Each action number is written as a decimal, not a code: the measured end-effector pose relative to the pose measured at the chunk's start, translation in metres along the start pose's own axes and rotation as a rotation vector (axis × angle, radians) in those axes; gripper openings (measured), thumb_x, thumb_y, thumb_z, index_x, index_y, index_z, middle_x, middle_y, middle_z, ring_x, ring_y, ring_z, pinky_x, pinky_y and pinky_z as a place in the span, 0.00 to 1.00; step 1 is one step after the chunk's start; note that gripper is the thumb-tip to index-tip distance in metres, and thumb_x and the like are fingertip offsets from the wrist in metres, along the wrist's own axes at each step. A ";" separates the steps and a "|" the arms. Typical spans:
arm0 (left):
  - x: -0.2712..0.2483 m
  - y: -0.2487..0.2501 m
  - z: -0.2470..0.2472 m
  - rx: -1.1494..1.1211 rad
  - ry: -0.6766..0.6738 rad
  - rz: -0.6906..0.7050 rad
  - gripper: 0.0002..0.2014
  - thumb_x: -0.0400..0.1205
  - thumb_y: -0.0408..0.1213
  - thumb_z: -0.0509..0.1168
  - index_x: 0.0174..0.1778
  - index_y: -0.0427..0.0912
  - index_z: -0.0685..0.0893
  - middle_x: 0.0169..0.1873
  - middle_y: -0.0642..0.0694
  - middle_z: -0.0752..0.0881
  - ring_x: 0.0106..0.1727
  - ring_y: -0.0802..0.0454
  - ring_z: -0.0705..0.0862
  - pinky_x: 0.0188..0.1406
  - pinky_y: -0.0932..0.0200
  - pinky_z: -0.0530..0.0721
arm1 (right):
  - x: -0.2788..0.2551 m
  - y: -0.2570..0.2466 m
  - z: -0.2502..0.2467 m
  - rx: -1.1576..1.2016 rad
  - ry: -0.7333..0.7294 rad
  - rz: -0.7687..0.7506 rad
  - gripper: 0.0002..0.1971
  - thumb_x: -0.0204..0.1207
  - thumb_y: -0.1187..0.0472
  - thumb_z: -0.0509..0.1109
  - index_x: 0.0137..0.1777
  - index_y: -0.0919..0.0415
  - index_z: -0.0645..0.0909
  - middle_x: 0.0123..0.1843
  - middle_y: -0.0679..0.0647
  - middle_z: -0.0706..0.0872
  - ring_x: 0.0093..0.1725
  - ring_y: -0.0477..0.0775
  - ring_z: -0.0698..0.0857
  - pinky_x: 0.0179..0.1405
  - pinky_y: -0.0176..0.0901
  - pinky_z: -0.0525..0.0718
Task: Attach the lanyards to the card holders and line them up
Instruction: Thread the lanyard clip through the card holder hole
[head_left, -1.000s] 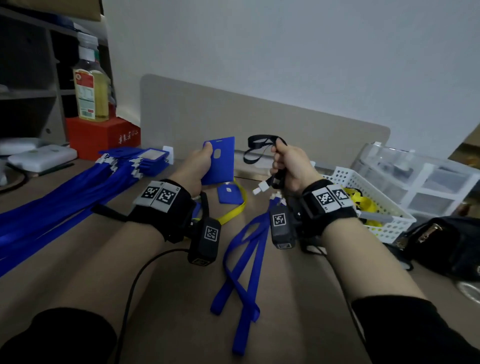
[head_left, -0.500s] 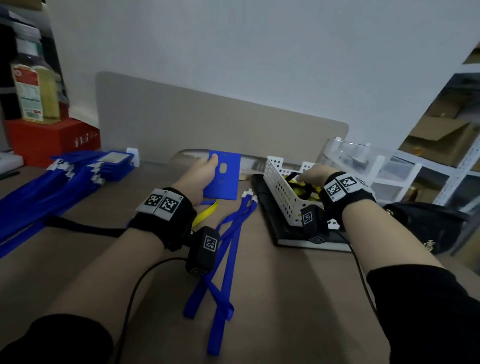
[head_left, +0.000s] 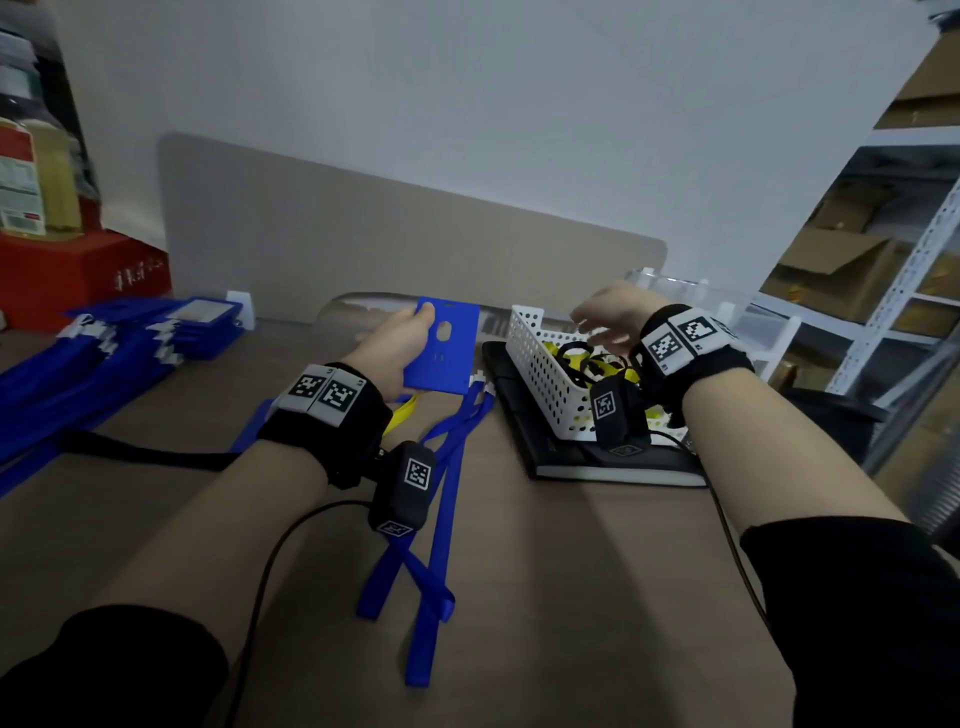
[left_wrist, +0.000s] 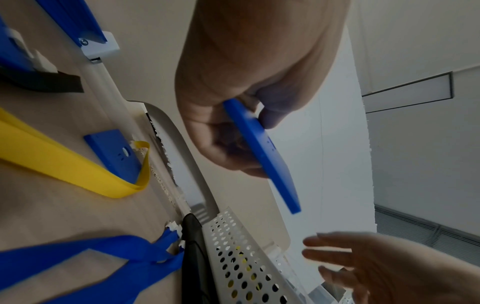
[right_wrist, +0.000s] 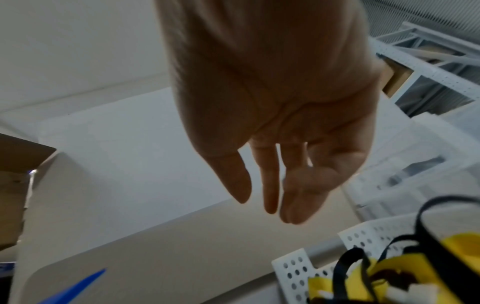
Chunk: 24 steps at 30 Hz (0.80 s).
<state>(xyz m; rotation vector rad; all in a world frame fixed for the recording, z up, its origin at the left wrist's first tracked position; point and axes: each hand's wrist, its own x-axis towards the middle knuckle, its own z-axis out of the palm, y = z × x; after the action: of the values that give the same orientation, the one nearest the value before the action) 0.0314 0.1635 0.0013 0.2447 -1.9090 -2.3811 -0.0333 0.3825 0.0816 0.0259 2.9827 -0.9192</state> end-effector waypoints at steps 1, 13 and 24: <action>0.000 0.001 -0.001 0.004 0.006 0.001 0.12 0.89 0.47 0.54 0.52 0.45 0.78 0.44 0.45 0.86 0.39 0.50 0.86 0.33 0.55 0.87 | -0.001 -0.006 0.006 0.027 0.005 -0.036 0.12 0.82 0.63 0.64 0.61 0.68 0.80 0.53 0.57 0.86 0.38 0.49 0.84 0.22 0.34 0.81; 0.035 0.004 -0.024 0.100 0.011 0.004 0.13 0.90 0.45 0.52 0.60 0.41 0.76 0.45 0.44 0.84 0.37 0.50 0.84 0.32 0.54 0.84 | 0.048 -0.053 0.110 -0.144 -0.225 -0.103 0.09 0.76 0.67 0.64 0.33 0.63 0.77 0.29 0.56 0.82 0.27 0.53 0.79 0.17 0.36 0.75; 0.072 0.017 -0.075 -0.092 0.115 -0.083 0.13 0.89 0.48 0.53 0.45 0.50 0.78 0.38 0.49 0.85 0.35 0.52 0.84 0.34 0.55 0.83 | 0.114 -0.044 0.161 -0.566 -0.223 -0.051 0.20 0.81 0.59 0.66 0.70 0.68 0.76 0.60 0.61 0.82 0.62 0.59 0.82 0.57 0.45 0.81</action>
<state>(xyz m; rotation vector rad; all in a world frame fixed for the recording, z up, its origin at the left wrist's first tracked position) -0.0276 0.0763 -0.0036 0.4517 -1.7684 -2.4400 -0.1463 0.2569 -0.0298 -0.1502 2.9178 -0.0458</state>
